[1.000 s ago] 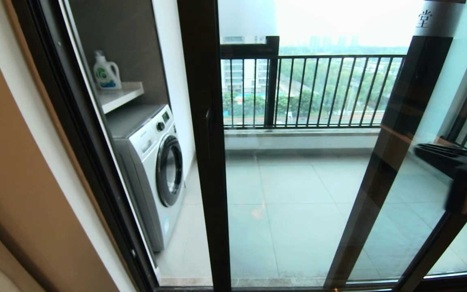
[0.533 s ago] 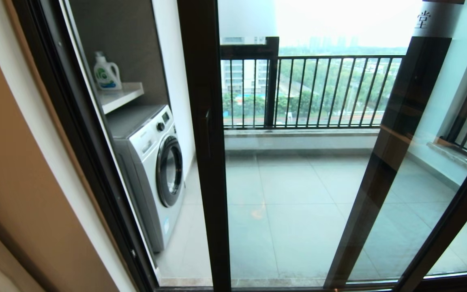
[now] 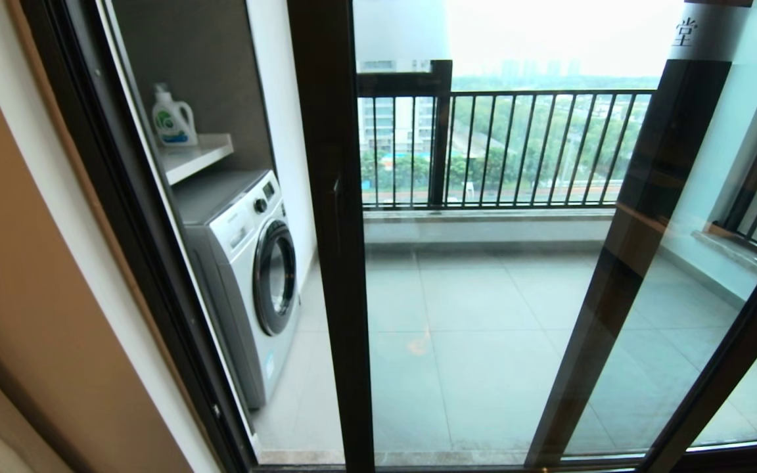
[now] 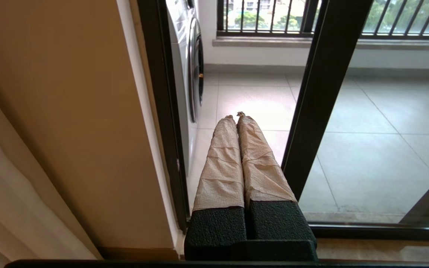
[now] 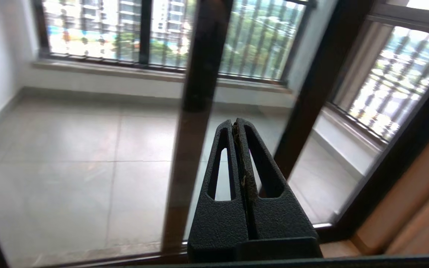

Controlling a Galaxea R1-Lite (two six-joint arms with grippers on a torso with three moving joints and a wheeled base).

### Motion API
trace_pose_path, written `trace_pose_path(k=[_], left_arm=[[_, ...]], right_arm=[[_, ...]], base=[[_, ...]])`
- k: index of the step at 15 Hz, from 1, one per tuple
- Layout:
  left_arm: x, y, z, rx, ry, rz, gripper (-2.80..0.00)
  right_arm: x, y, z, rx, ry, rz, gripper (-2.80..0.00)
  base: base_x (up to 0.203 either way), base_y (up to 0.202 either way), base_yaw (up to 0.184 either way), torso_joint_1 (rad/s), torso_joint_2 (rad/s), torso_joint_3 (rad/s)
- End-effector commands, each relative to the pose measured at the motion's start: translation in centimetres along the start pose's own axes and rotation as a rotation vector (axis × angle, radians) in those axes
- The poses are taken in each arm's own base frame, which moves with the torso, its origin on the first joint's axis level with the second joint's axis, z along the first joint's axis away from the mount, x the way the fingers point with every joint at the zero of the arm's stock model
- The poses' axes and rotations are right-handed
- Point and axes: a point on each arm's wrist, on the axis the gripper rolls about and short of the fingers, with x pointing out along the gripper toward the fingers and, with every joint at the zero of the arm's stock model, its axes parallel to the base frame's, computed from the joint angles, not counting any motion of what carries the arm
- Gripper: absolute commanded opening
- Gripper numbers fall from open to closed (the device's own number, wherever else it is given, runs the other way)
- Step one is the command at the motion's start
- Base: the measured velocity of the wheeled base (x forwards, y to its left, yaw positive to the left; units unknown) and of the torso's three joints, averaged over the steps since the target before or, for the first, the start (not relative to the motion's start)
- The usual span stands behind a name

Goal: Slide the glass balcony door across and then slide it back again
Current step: Close the slid door

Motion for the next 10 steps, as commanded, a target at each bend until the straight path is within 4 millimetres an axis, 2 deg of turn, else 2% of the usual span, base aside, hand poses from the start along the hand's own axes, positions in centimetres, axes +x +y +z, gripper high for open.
trace_pose_path(k=[1,3,4,6,8,10], left_arm=[[0.0,0.0,0.0,-0.001,0.000,0.001,-2.80],[0.0,0.0,0.0,-0.001,0.000,0.000,-2.80],[0.0,0.0,0.0,-0.001,0.000,0.000,-2.80],[0.0,0.0,0.0,-0.001,0.000,0.001,-2.80],[0.0,0.0,0.0,-0.001,0.000,0.001,-2.80],[0.0,0.0,0.0,-0.001,0.000,0.000,-2.80]], right_arm=[[0.8,1.2,-3.2,-0.007,0.013,0.088,-2.80],[1.9,2.6,-6.8,0.005,0.077,0.180,-2.80],[2.0,2.9,-7.4,0.031,0.089,0.210,-2.80],[1.8,2.7,-6.9,0.193,0.116,0.225,-2.80],[1.7,2.7,-6.8,0.150,0.110,0.234,-2.80],[1.7,2.7,-6.8,0.192,0.113,0.228,-2.80]], base=[[0.000,0.000,0.000,0.000,0.00,0.000],[0.000,0.000,0.000,0.000,0.00,0.000],[0.000,0.000,0.000,0.000,0.00,0.000],[0.000,0.000,0.000,0.000,0.00,0.000],[0.000,0.000,0.000,0.000,0.00,0.000],[0.000,0.000,0.000,0.000,0.00,0.000]])
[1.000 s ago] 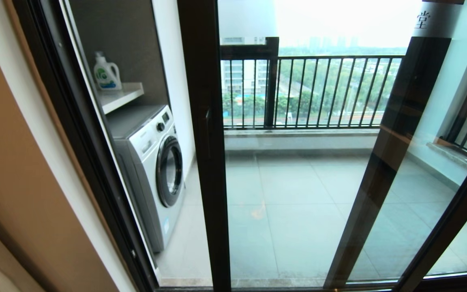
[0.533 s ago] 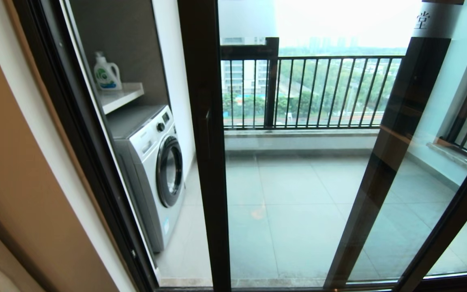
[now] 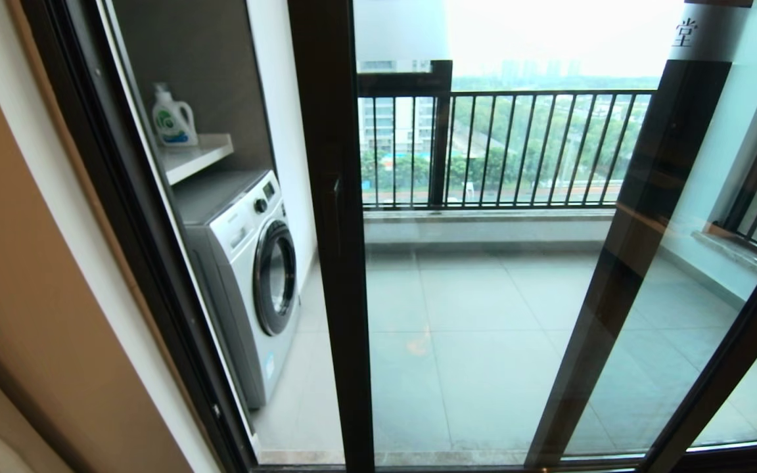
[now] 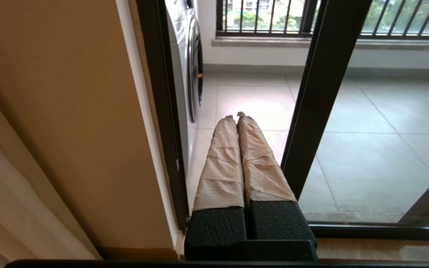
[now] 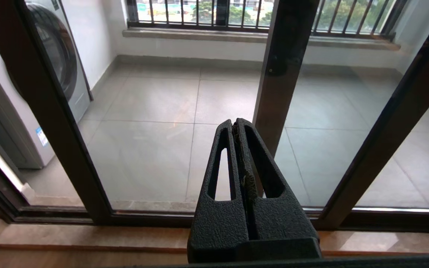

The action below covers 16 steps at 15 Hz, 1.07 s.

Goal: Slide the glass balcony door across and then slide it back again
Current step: Close the slid door

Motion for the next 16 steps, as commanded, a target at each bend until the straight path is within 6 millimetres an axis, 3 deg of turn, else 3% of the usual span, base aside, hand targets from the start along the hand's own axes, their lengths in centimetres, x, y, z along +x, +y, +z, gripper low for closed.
trace_pose_path(k=[1,11,16], left_arm=[[0.00,0.00,0.00,0.000,0.000,0.001,-2.80],[0.00,0.01,0.01,0.010,0.001,0.005,-2.80],[0.32,-0.17,0.34,0.227,0.027,-0.078,-2.80]], right_arm=[[0.04,-0.01,-0.04,0.044,0.004,-0.006,-2.80],[0.04,-0.02,-0.04,0.049,0.004,-0.010,-2.80],[0.04,-0.02,-0.04,0.049,0.004,-0.010,-2.80]], base=[[0.000,0.000,0.000,0.000,0.00,0.000],[0.000,0.000,0.000,0.000,0.00,0.000],[0.000,0.000,0.000,0.000,0.00,0.000]])
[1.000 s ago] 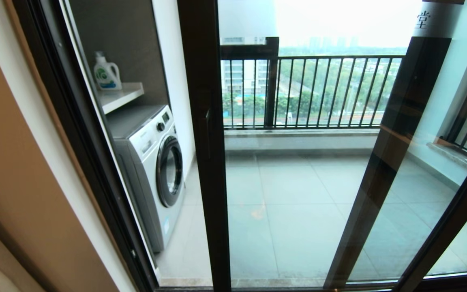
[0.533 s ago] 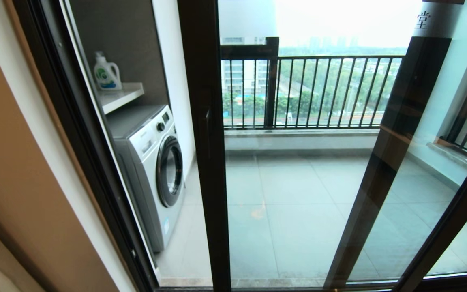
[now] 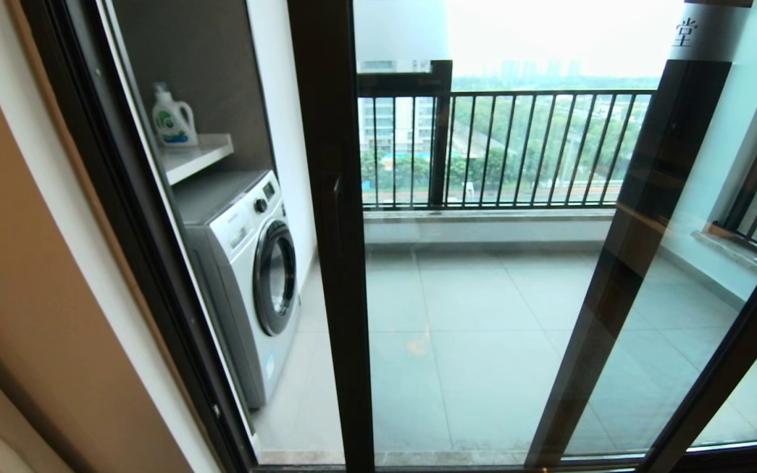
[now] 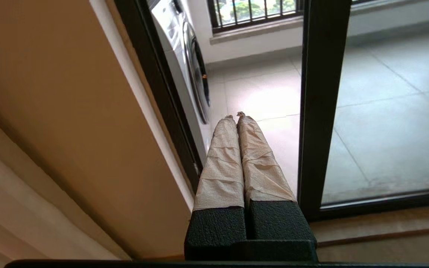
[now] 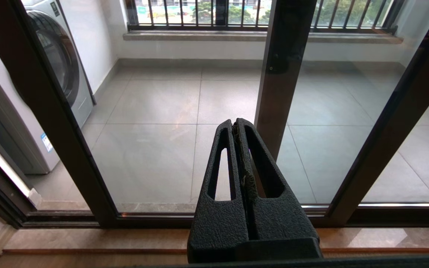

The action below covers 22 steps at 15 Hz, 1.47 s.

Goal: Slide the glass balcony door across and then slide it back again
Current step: Close the slid door

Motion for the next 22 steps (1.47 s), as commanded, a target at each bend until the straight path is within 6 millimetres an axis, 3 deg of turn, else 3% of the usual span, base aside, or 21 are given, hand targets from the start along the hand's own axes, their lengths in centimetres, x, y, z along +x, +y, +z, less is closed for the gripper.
trace_pose_path(k=[1,3,5,7,8,10,14,17,18,22], left_arm=[[0.2,0.0,0.1,0.021,0.016,-0.010,-2.80],[0.1,0.1,0.6,0.039,0.004,-0.013,-2.80],[-0.1,0.7,4.2,-0.016,-0.055,-0.042,-2.80],[1.5,1.6,7.9,-0.087,-0.031,-0.072,-2.80],[3.9,2.1,9.6,-0.120,0.006,-0.093,-2.80],[9.2,2.5,11.1,-0.159,0.057,-0.160,-2.80],[21.7,2.1,10.8,-0.200,0.106,-0.277,-2.80],[29.8,0.6,11.7,-0.198,0.009,-0.311,-2.80],[31.3,-0.4,12.7,-0.195,-0.046,-0.331,-2.80],[32.8,-3.9,15.0,-0.201,-0.069,-0.419,-2.80]], right_arm=[[0.0,0.0,0.0,-0.001,0.003,0.001,-2.80],[0.0,0.0,0.0,-0.001,0.003,0.001,-2.80],[0.0,0.0,0.0,-0.001,0.002,0.001,-2.80],[0.0,0.0,0.0,-0.001,0.003,0.001,-2.80],[0.0,0.0,0.0,-0.001,0.003,0.001,-2.80],[0.0,0.0,0.0,-0.001,0.003,0.001,-2.80],[0.0,0.0,0.0,-0.001,0.003,0.001,-2.80],[0.0,0.0,0.0,-0.001,0.003,0.001,-2.80],[0.0,0.0,0.0,-0.001,0.002,0.001,-2.80],[0.0,0.0,0.0,-0.001,0.003,0.001,-2.80]], base=[[0.000,0.000,0.000,0.000,0.00,0.000],[0.000,0.000,0.000,0.000,0.00,0.000],[0.000,0.000,0.000,0.000,0.00,0.000],[0.000,0.000,0.000,0.000,0.00,0.000],[0.000,0.000,0.000,0.000,0.00,0.000],[0.000,0.000,0.000,0.000,0.00,0.000],[0.000,0.000,0.000,0.000,0.00,0.000],[0.000,0.000,0.000,0.000,0.00,0.000],[0.000,0.000,0.000,0.000,0.00,0.000],[0.000,0.000,0.000,0.000,0.00,0.000]])
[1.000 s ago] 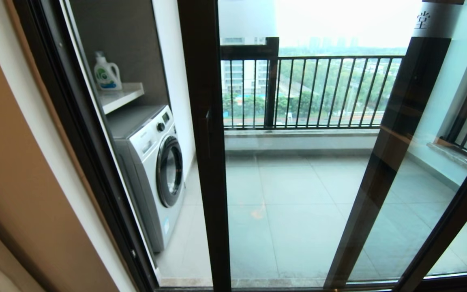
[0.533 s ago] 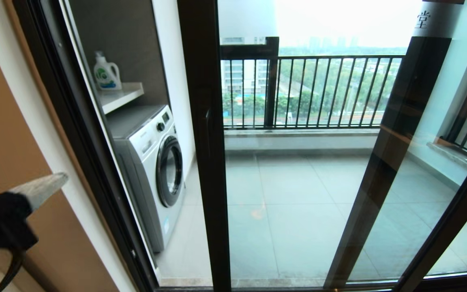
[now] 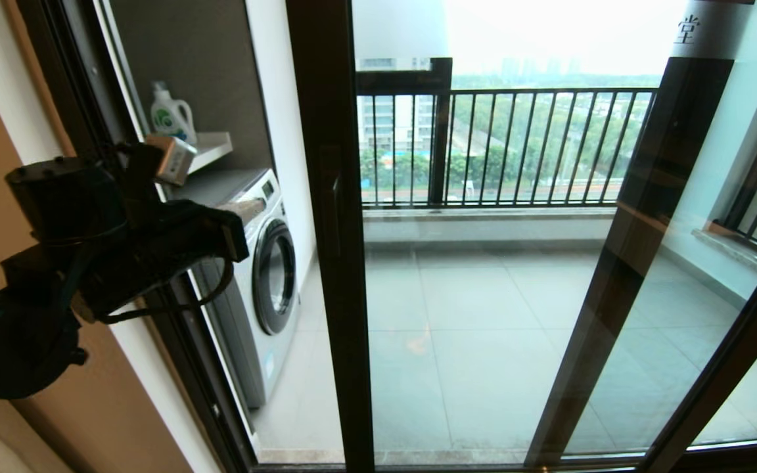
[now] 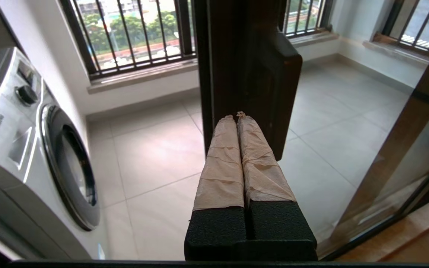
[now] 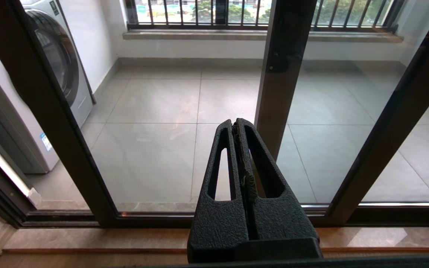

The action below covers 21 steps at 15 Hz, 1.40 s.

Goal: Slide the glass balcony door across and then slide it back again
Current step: Close the slid door

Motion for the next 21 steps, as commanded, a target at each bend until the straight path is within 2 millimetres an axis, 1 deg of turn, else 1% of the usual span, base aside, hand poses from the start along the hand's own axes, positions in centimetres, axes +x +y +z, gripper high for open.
trace_pose_path(k=[1,4,6,7,11,15,17,19,20,21], left_arm=[[1.6,-1.4,-0.4,-0.006,0.018,-0.037,-2.80],[2.3,-3.4,0.3,-0.007,0.020,-0.066,-2.80],[3.7,-4.9,0.4,-0.007,0.022,-0.026,-2.80],[4.0,-5.7,0.6,-0.007,0.015,-0.036,-2.80],[4.5,-8.9,1.7,-0.011,0.035,-0.085,-2.80],[6.5,-10.0,1.2,-0.013,0.040,-0.078,-2.80],[7.7,-11.0,0.4,-0.011,0.050,-0.057,-2.80],[9.8,-12.2,-0.3,-0.010,0.043,0.040,-2.80],[10.5,-13.1,-0.4,-0.011,0.034,0.058,-2.80],[10.5,-13.7,-0.4,-0.011,0.032,0.054,-2.80]], right_arm=[[0.0,0.0,0.0,-0.001,0.003,0.001,-2.80],[0.0,0.0,0.0,-0.001,0.003,0.001,-2.80],[0.0,0.0,0.0,-0.001,0.001,0.001,-2.80],[0.0,0.0,0.0,-0.001,0.003,0.001,-2.80],[0.0,0.0,0.0,-0.001,0.001,0.001,-2.80],[0.0,0.0,0.0,-0.001,0.003,0.001,-2.80],[0.0,0.0,0.0,-0.001,0.003,0.001,-2.80],[0.0,0.0,0.0,-0.001,0.003,0.001,-2.80],[0.0,0.0,0.0,-0.001,0.001,0.001,-2.80],[0.0,0.0,0.0,-0.001,0.003,0.001,-2.80]], base=[[0.000,0.000,0.000,0.000,0.00,0.000],[0.000,0.000,0.000,0.000,0.00,0.000],[0.000,0.000,0.000,0.000,0.00,0.000],[0.000,0.000,0.000,0.000,0.00,0.000],[0.000,0.000,0.000,0.000,0.00,0.000],[0.000,0.000,0.000,0.000,0.00,0.000],[0.000,0.000,0.000,0.000,0.00,0.000],[0.000,0.000,0.000,0.000,0.00,0.000],[0.000,0.000,0.000,0.000,0.00,0.000],[0.000,0.000,0.000,0.000,0.00,0.000]])
